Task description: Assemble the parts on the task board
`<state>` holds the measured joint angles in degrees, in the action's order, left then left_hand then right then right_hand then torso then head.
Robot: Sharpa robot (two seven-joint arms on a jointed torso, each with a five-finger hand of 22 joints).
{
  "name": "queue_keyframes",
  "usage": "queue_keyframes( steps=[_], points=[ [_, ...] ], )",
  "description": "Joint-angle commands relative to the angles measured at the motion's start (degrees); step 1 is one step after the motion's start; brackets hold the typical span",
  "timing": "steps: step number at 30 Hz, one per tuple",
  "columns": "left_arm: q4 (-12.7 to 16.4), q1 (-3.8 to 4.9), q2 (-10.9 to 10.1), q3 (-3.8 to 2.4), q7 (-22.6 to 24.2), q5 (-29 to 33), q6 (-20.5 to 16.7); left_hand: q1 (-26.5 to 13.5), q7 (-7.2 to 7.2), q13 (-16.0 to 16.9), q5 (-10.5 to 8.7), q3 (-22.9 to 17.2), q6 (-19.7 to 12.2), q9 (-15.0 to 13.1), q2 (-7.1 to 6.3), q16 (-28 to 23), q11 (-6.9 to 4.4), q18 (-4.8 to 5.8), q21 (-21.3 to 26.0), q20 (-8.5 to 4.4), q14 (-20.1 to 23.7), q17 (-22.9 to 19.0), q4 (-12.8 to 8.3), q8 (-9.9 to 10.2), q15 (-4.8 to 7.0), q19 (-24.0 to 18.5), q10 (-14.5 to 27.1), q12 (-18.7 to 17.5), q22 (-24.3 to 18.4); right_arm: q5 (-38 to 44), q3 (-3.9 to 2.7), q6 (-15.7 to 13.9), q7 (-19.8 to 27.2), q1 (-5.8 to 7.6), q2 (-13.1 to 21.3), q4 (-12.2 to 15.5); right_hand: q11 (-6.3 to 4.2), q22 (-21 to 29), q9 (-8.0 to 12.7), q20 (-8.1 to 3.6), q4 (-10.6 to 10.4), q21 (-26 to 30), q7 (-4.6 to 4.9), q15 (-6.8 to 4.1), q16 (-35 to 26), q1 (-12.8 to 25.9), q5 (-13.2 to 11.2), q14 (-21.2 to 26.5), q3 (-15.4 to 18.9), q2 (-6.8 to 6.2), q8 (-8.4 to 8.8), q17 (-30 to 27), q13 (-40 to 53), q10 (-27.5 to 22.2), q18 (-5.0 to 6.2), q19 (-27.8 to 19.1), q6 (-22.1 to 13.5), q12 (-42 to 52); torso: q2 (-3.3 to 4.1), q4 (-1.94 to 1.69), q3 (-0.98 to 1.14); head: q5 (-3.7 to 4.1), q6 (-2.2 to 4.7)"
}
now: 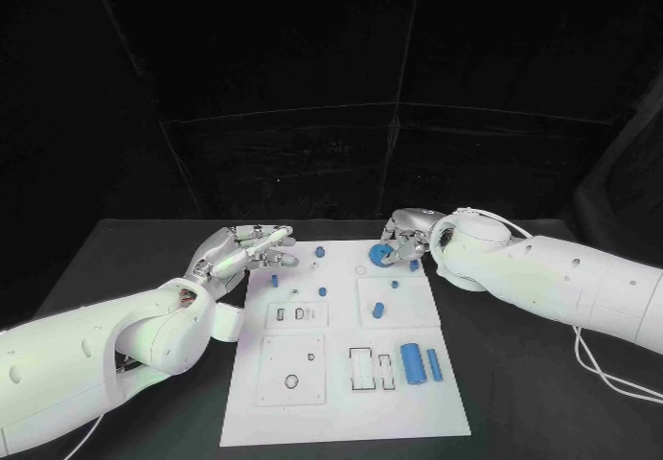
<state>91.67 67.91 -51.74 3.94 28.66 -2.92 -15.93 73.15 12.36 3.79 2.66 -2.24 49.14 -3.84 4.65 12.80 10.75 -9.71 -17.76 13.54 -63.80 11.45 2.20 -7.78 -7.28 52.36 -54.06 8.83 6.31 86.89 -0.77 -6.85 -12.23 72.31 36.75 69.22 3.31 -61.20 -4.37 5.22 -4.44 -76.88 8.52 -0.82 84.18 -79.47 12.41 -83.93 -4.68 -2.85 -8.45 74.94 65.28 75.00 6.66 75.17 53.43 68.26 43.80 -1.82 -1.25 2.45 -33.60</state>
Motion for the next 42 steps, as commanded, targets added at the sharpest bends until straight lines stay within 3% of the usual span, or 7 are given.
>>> queue_keyframes(
  steps=[1,4,6,13,17,25,42],
  points=[
    [0.03,0.09,0.03,-0.05,0.13,-0.26,0.77,0.09,1.79,-0.03,0.2,-0.19,0.31,0.03,0.49,-0.32,-0.01,-0.8,0.05,-0.01,-0.25,0.06,-0.23,0.31,0.03,0.32,-0.32,-0.39,-0.1,2.22,0.15,0.29,-0.92,-0.14,-0.16,0.07,-0.09,-0.38,-0.09,-0.11,0.59,-0.43,-0.3,-0.34,0.37,-1.45,-2.62,-3.58,-1.66,1.25,-0.68,2.01,0.61,0.7,-1.21,0.54,1.22,0.58,0.01,-0.06,0.0,0.01,-0.04],
    [0.04,0.09,0.0,-0.05,0.11,-0.26,0.78,0.09,1.79,-0.03,0.2,-0.19,0.31,0.03,0.49,-0.32,-0.01,-0.8,0.05,-0.01,-0.25,0.06,-0.23,0.31,0.03,0.32,-0.32,-0.39,-0.1,2.65,0.16,-2.25,-0.8,-0.15,-0.12,0.37,-0.61,-0.96,-0.28,-0.33,1.11,-0.76,-0.74,-0.63,0.46,-2.69,-4.21,-3.61,-4.37,3.38,-1.43,2.24,1.77,1.52,-1.3,0.81,3.07,1.47,-0.02,-0.06,0.0,-0.06,-0.07],
    [0.05,0.09,-0.03,-0.05,0.09,-0.26,0.79,0.09,1.79,-0.03,0.2,-0.19,0.31,0.03,0.49,-0.32,-0.01,-0.8,0.05,-0.01,-0.25,0.06,-0.23,0.31,0.03,0.32,-0.32,-0.39,-0.1,2.81,0.16,-4.2,-0.47,-0.15,0.02,0.88,-0.83,-1.21,-0.34,-0.5,1.27,-0.91,-0.99,-0.81,0.47,-2.78,-4.21,-3.62,-5.68,4.0,-1.63,2.3,2.35,1.95,-1.34,0.92,3.88,1.91,-0.02,-0.05,-0.01,-0.17,-0.03],
    [0.01,0.09,-0.17,-0.05,0.1,-0.26,0.75,0.07,1.78,-0.03,0.2,-0.23,0.32,0.03,0.6,-0.38,-0.02,-0.8,0.09,-0.01,-0.26,0.1,-0.26,0.34,0.04,0.34,-0.35,-0.44,-0.14,3.86,0.13,-11.23,-1.11,-0.16,0.77,5.48,-1.23,-1.99,-0.32,-0.92,1.7,-1.38,-1.44,-1.19,0.5,-1.35,-1.74,-3.66,-9.08,3.06,-1.42,2.49,3.04,2.46,-1.48,1.28,5.49,2.14,-0.01,-0.03,-0.04,-0.33,0.04],
    [0.02,0.09,-0.21,-0.05,0.11,-0.26,0.77,0.07,1.78,-0.03,0.2,-0.23,0.32,0.03,0.6,-0.38,-0.02,-0.8,0.09,-0.01,-0.26,0.1,-0.26,0.34,0.04,0.34,-0.35,-0.44,-0.14,5.82,0.11,-13.08,-1.94,-0.15,0.08,7.82,-1.28,-2.22,-0.25,-0.98,1.74,-1.5,-1.48,-1.24,0.49,-0.46,-1.58,-3.66,-10.28,2.44,-1.11,2.52,2.86,2.39,-1.52,1.38,5.76,1.78,-0.01,-0.07,-0.07,-0.43,0.1],
    [-0.06,0.09,-0.18,-0.05,0.15,-0.26,0.84,0.07,1.78,-0.03,0.2,-0.23,0.32,0.03,0.6,-0.38,-0.02,-0.8,0.09,-0.01,-0.26,0.1,-0.26,0.34,0.04,0.34,-0.35,-0.44,-0.14,8.33,0.1,-12.25,-2.0,-0.15,-4.0,8.6,-1.22,-2.25,-0.11,-0.98,1.51,-1.53,-1.39,-1.21,0.39,1.01,-1.3,-3.63,-11.64,1.51,-0.53,2.39,1.93,1.88,-1.53,1.35,5.77,0.59,0.04,-0.21,-0.06,-0.84,0.0],
    [-0.29,0.09,0.13,-0.05,0.22,-0.26,0.99,0.07,1.78,-0.03,0.2,-0.23,0.32,0.03,0.6,-0.38,-0.02,-0.8,0.09,-0.01,-0.26,0.1,-0.26,0.34,0.04,0.34,-0.35,-0.44,-0.14,8.8,0.78,-8.29,-1.89,-1.26,-11.77,2.84,-1.03,-2.37,0.09,-0.88,1.2,-1.59,-1.15,-1.07,0.33,2.52,-1.32,-3.62,-12.6,0.59,0.23,2.38,1.23,1.47,-1.55,1.38,5.37,-0.36,0.08,-0.04,0.05,-1.17,-0.3]
  ],
)
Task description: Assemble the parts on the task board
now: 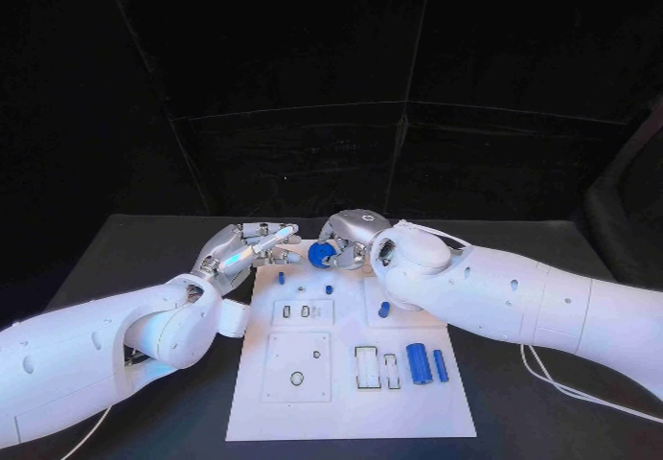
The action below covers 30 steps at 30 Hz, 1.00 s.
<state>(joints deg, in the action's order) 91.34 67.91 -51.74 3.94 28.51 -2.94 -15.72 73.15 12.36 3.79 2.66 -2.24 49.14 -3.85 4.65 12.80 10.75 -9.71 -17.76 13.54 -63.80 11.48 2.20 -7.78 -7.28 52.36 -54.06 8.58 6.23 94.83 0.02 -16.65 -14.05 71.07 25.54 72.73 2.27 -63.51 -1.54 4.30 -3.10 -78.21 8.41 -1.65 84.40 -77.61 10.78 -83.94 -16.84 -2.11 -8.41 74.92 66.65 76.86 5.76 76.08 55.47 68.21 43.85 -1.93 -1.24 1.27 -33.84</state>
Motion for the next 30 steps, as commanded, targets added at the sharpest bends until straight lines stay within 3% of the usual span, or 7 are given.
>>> queue_keyframes(
  steps=[1,10,18,23,30],
  points=[
    [0.02,0.09,0.16,-0.05,0.37,-0.24,0.79,0.07,1.78,-0.03,0.2,-0.23,0.32,0.03,0.61,-0.38,-0.02,-0.8,0.09,-0.01,-0.26,0.06,-0.26,0.34,0.04,0.34,-0.35,-0.19,-0.06,0.87,0.01,1.76,-0.03,-0.09,-0.82,-0.97,0.01,-0.07,-2.73,0.05,-0.15,-0.25,-1.03,-0.23,0.1,0.7,0.3,-3.61,-0.47,-0.19,0.22,2.4,-0.18,-0.41,-0.66,0.46,3.31,-0.36,0.02,0.04,0.04,0.03,-0.05],
    [-0.04,0.1,0.2,-0.05,0.36,-0.24,0.8,0.07,1.78,-0.03,0.2,-0.23,0.32,0.03,0.61,-0.38,-0.02,-0.8,0.09,-0.01,-0.26,0.06,-0.26,0.34,0.04,0.34,-0.35,-0.19,-0.06,0.95,0.05,4.33,0.01,-0.38,-2.17,-2.53,0.14,-0.21,-2.63,0.14,-0.09,-0.31,-0.89,-0.12,0.08,1.25,0.14,-3.61,-0.73,-0.91,0.63,2.43,-0.83,-0.9,-0.69,0.51,3.02,-1.16,0.0,0.05,0.02,0.03,-0.1],
    [-0.07,0.1,0.15,-0.05,0.36,-0.24,0.84,0.07,1.78,-0.03,0.2,-0.23,0.32,0.03,0.61,-0.38,-0.02,-0.8,0.09,-0.01,-0.26,0.06,-0.26,0.34,0.04,0.34,-0.35,-0.19,-0.06,1.05,0.06,4.45,-0.18,-0.55,-2.53,-3.21,0.57,-0.11,-2.29,0.39,-0.38,-0.24,-0.37,0.21,0.12,2.48,-0.1,-3.63,-0.82,-2.01,1.74,2.63,-3.23,-2.63,-0.68,0.38,1.65,-3.84,-0.02,0.1,0.04,0.01,-0.14],
    [-0.08,0.1,0.15,-0.05,0.34,-0.24,0.85,0.07,1.78,-0.03,0.2,-0.23,0.32,0.03,0.61,-0.38,-0.02,-0.8,0.09,-0.01,-0.26,0.06,-0.26,0.34,0.04,0.34,-0.35,-0.19,-0.06,1.06,0.07,3.81,-0.22,-0.57,-2.63,-3.55,1.42,0.09,-2.08,1.05,-1.69,-0.11,0.46,0.94,0.21,4.9,-3.63,-3.64,1.17,-3.75,4.2,2.98,-6.67,-4.91,-0.65,0.14,-2.31,-7.58,-0.01,0.08,0.06,0.02,-0.14],
    [-0.12,0.1,0.15,-0.05,0.31,-0.24,0.86,0.07,1.78,-0.03,0.2,-0.23,0.32,0.03,0.61,-0.38,-0.02,-0.8,0.09,-0.01,-0.26,0.06,-0.26,0.34,0.04,0.34,-0.35,-0.19,-0.06,1.04,0.07,4.2,-0.15,-0.58,-2.6,-3.69,2.08,0.25,-2.23,1.71,-3.88,0.01,1.12,1.57,0.47,6.55,-2.91,-3.71,4.55,-4.85,4.79,3.69,-8.69,-6.48,-0.59,-0.1,-4.79,-9.78,-0.01,0.12,0.06,0.01,-0.16]
  ],
)
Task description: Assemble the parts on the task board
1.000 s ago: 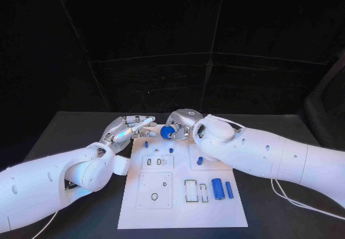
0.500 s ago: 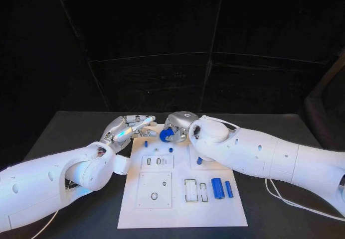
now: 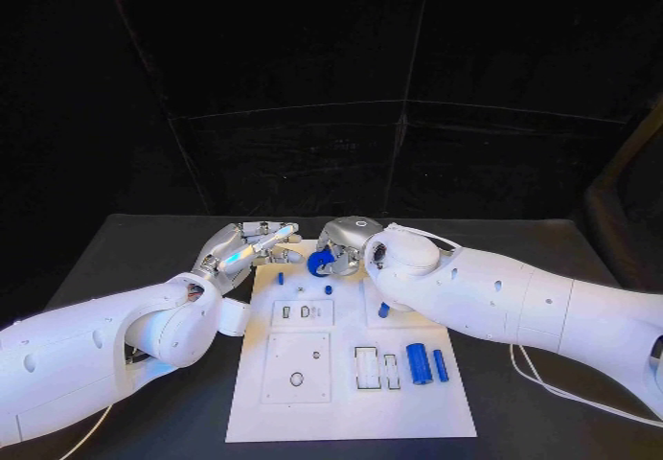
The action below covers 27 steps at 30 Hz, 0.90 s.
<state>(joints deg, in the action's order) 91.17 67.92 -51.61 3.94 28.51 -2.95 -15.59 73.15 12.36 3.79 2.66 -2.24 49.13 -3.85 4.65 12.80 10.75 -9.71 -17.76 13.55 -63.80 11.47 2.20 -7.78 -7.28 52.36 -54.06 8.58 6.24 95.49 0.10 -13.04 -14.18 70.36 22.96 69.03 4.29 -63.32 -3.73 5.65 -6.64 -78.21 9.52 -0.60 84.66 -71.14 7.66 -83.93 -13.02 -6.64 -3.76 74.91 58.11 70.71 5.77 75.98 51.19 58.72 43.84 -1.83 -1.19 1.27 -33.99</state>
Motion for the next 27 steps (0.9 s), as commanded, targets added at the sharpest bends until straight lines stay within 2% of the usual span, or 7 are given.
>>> queue_keyframes(
  steps=[1,3,4,9,19,23,27],
  points=[
    [0.05,0.09,0.02,-0.05,0.31,-0.23,0.74,0.07,1.78,-0.04,0.2,-0.23,0.32,0.04,0.61,-0.39,-0.02,-0.8,0.09,-0.02,-0.26,0.08,-0.26,0.34,0.04,0.34,-0.35,-0.19,-0.07,0.36,-0.02,0.59,-0.01,0.13,-0.02,0.0,0.11,0.04,-0.04,0.39,-0.56,0.0,0.04,0.55,0.23,0.17,0.21,-3.72,1.02,-0.35,0.15,3.75,-0.22,-0.38,-0.6,0.0,-0.64,-0.35,0.01,0.03,0.01,0.02,-0.02],
    [0.03,0.09,0.03,-0.05,0.29,-0.23,0.75,0.07,1.78,-0.04,0.2,-0.23,0.32,0.04,0.61,-0.39,-0.02,-0.8,0.09,-0.02,-0.26,0.08,-0.26,0.34,0.04,0.34,-0.35,-0.19,-0.07,0.23,-0.02,0.68,0.01,0.13,0.0,-0.04,0.29,0.07,-0.05,0.56,-1.67,0.01,0.22,0.71,0.28,0.58,0.31,-3.73,2.45,-0.37,0.15,3.92,-0.3,-0.48,-0.59,-0.06,-1.24,-0.4,0.02,0.06,0.01,0.03,0.02],
    [0.03,0.09,0.03,-0.05,0.29,-0.23,0.76,0.07,1.78,-0.04,0.2,-0.23,0.32,0.04,0.61,-0.39,-0.02,-0.8,0.09,-0.02,-0.26,0.08,-0.26,0.34,0.04,0.34,-0.35,-0.19,-0.07,-0.01,-0.01,0.9,0.03,0.13,0.02,-0.07,0.44,-0.02,-0.14,0.69,-3.34,-0.04,0.33,0.91,0.32,0.97,1.06,-3.73,4.24,0.07,-0.01,4.04,-0.14,-0.42,-0.56,-0.05,-1.5,-0.18,-0.01,0.05,0.01,0.04,0.05],
    [-0.01,0.09,0.03,-0.05,0.25,-0.23,0.78,0.07,1.78,-0.04,0.2,-0.23,0.32,0.04,0.61,-0.39,-0.02,-0.8,0.09,-0.02,-0.26,0.08,-0.26,0.34,0.04,0.34,-0.35,-0.19,-0.07,-1.32,-0.01,2.14,-0.04,0.13,0.12,-0.21,0.36,-0.86,-0.35,0.73,-9.23,-0.48,0.15,0.85,0.51,6.18,7.83,-3.82,8.28,2.24,-0.43,4.51,1.68,0.7,-0.72,0.37,-0.19,1.86,0.0,0.01,0.01,0.13,0.08],
    [0.0,0.09,-0.05,-0.05,0.2,-0.23,0.76,0.07,1.78,-0.04,0.2,-0.23,0.32,0.04,0.61,-0.39,-0.02,-0.8,0.09,-0.02,-0.26,0.08,-0.26,0.34,0.04,0.34,-0.35,-0.19,-0.07,-3.4,-0.01,4.12,-0.32,0.13,0.62,-0.48,0.26,-1.66,-0.35,0.67,-9.96,-0.91,0.01,0.75,0.72,7.29,8.22,-3.93,10.94,3.66,-0.47,5.0,3.35,1.58,-0.87,0.75,0.53,3.57,0.01,0.01,0.0,0.16,-0.01],
    [0.0,0.09,-0.1,-0.05,0.19,-0.23,0.75,0.07,1.78,-0.04,0.2,-0.23,0.32,0.04,0.61,-0.39,-0.02,-0.8,0.09,-0.02,-0.26,0.08,-0.26,0.34,0.04,0.34,-0.35,-0.19,-0.07,-3.69,-0.01,0.46,0.34,0.09,1.15,-0.14,0.14,-1.81,-0.38,0.62,-9.71,-1.01,-0.14,0.67,0.74,6.58,8.68,-3.95,11.6,4.17,-0.58,5.05,3.9,1.9,-0.89,0.81,1.02,4.13,0.0,0.02,0.02,0.16,-0.04],
    [0.0,0.09,-0.17,-0.05,0.18,-0.23,0.75,0.07,1.78,-0.04,0.2,-0.23,0.32,0.04,0.61,-0.39,-0.02,-0.8,0.09,-0.02,-0.26,0.08,-0.26,0.34,0.04,0.34,-0.35,-0.19,-0.07,-4.92,-0.01,-7.54,2.87,-0.04,2.49,0.88,-0.02,-2.32,-0.35,0.46,-9.26,-1.31,-0.33,0.49,0.85,4.64,10.34,-4.02,12.65,4.59,-0.53,5.28,5.18,2.77,-0.98,1.1,1.52,5.43,0.0,0.02,0.01,0.16,-0.04]
  ],
)
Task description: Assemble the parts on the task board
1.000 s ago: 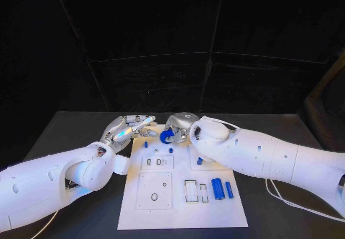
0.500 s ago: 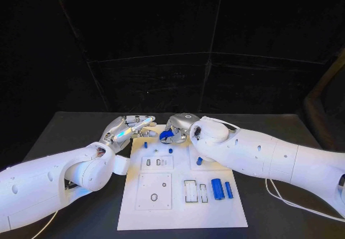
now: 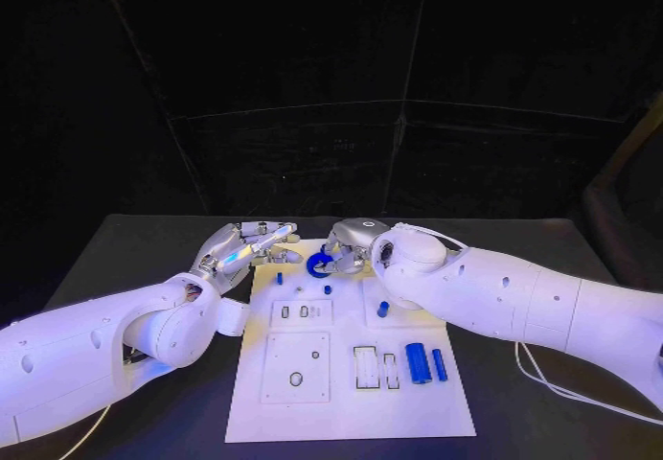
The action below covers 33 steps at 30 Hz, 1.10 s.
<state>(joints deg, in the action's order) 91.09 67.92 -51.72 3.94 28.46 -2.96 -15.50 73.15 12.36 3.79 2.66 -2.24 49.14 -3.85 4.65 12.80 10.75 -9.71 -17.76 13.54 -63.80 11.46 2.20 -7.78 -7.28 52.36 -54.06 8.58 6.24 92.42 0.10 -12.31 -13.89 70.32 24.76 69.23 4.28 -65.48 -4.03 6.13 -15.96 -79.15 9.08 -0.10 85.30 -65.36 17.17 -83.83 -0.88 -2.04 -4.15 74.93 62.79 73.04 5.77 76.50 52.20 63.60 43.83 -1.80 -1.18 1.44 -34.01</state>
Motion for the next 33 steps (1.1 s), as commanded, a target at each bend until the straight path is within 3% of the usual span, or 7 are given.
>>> queue_keyframes(
  steps=[1,4,7,14,21,24,33],
  points=[
    [0.08,0.09,-0.09,-0.05,0.23,-0.23,0.66,0.06,1.77,-0.04,0.2,-0.24,0.32,0.04,0.64,-0.44,-0.03,-0.8,0.12,-0.02,-0.27,0.12,-0.31,0.36,0.04,0.35,-0.36,-0.23,-0.11,-2.28,-0.01,-9.91,3.34,-0.03,1.1,1.01,-0.05,-0.15,-0.03,-0.05,0.34,-0.38,0.12,-0.02,0.18,-1.76,1.63,-4.11,0.58,-0.01,-0.08,5.2,0.59,0.49,-0.97,0.57,0.49,0.62,-0.03,0.02,-0.01,-0.02,0.03],
    [0.07,0.09,-0.3,-0.05,0.24,-0.23,0.64,0.06,1.76,-0.04,0.19,-0.25,0.33,0.04,0.69,-0.51,-0.03,-0.79,0.16,-0.02,-0.28,0.16,-0.38,0.4,0.04,0.37,-0.39,-0.28,-0.16,-5.79,0.0,-16.12,7.96,-0.14,3.62,2.9,-0.08,-0.22,0.04,-0.09,1.0,-0.43,0.12,-0.06,0.0,-3.61,3.0,-4.03,1.19,0.04,0.12,4.88,0.57,0.38,-0.99,0.59,0.47,0.51,-0.07,0.17,0.04,-0.11,0.24],
    [0.02,0.09,-0.48,-0.05,0.26,-0.23,0.63,0.06,1.76,-0.04,0.19,-0.25,0.33,0.04,0.69,-0.51,-0.03,-0.79,0.16,-0.02,-0.28,0.16,-0.38,0.4,0.04,0.37,-0.39,-0.28,-0.16,-9.33,0.01,-17.59,11.83,-0.17,6.48,4.8,-0.06,-0.13,0.11,-0.09,1.87,-0.39,0.19,-0.05,-0.18,-5.49,3.36,-3.95,1.25,0.15,0.31,4.56,0.37,0.11,-0.97,0.52,0.18,0.2,-0.09,0.24,0.08,-0.05,0.4],
    [-0.14,0.1,-0.91,-0.05,0.25,-0.23,0.68,0.06,1.76,-0.04,0.19,-0.25,0.32,0.04,0.69,-0.53,-0.03,-0.79,0.17,-0.02,-0.27,0.17,-0.4,0.41,0.04,0.37,-0.38,-0.29,-0.17,-18.95,0.01,-10.47,20.54,-0.14,15.74,7.31,-0.21,0.36,0.09,-0.18,6.27,-0.07,0.11,-0.16,-0.25,-12.97,-2.13,-3.91,0.88,-0.53,0.28,4.78,-1.22,-1.47,-0.87,0.09,0.22,-1.85,-0.33,1.02,0.25,0.17,0.81],
    [-0.51,0.1,-0.69,-0.04,0.27,-0.23,0.87,0.07,1.76,-0.04,0.2,-0.25,0.32,0.04,0.68,-0.54,-0.03,-0.79,0.18,-0.02,-0.27,0.18,-0.42,0.41,0.04,0.38,-0.39,-0.3,-0.18,-22.67,0.03,-6.03,24.05,-0.11,22.75,6.69,-0.32,0.89,0.02,-0.22,8.25,0.26,0.0,-0.24,-0.35,-15.91,-4.13,-3.88,1.5,-1.54,0.08,4.77,-1.91,-1.89,-0.77,-0.32,0.68,-2.73,-0.45,1.78,0.61,0.45,1.07],
    [-0.73,0.09,-0.39,-0.04,0.27,-0.23,1.0,0.07,1.76,-0.04,0.2,-0.25,0.32,0.04,0.68,-0.54,-0.03,-0.79,0.18,-0.02,-0.27,0.18,-0.42,0.41,0.04,0.38,-0.39,-0.3,-0.18,-23.49,0.04,-5.21,24.65,-0.12,24.09,5.65,-0.34,1.0,0.03,-0.23,8.69,0.34,-0.01,-0.25,-0.33,-16.62,-4.11,-3.9,1.59,-1.59,0.09,4.86,-2.1,-1.99,-0.75,-0.41,0.7,-2.97,-0.43,1.87,0.87,0.37,1.07],
    [-1.53,0.04,0.41,-0.02,0.22,-0.23,1.27,0.1,1.75,-0.04,0.2,-0.25,0.32,0.04,0.67,-0.56,-0.04,-0.79,0.19,-0.02,-0.27,0.19,-0.47,0.42,0.04,0.38,-0.4,-0.31,-0.19,-24.74,0.06,-3.84,25.64,-0.23,24.16,1.68,-0.34,1.23,0.04,-0.24,8.95,0.46,-0.01,-0.26,-0.41,-17.09,-3.95,-3.87,1.61,-1.48,0.1,4.76,-2.22,-2.05,-0.71,-0.55,0.7,-3.13,-0.34,1.59,0.8,0.5,0.97]
  ],
)
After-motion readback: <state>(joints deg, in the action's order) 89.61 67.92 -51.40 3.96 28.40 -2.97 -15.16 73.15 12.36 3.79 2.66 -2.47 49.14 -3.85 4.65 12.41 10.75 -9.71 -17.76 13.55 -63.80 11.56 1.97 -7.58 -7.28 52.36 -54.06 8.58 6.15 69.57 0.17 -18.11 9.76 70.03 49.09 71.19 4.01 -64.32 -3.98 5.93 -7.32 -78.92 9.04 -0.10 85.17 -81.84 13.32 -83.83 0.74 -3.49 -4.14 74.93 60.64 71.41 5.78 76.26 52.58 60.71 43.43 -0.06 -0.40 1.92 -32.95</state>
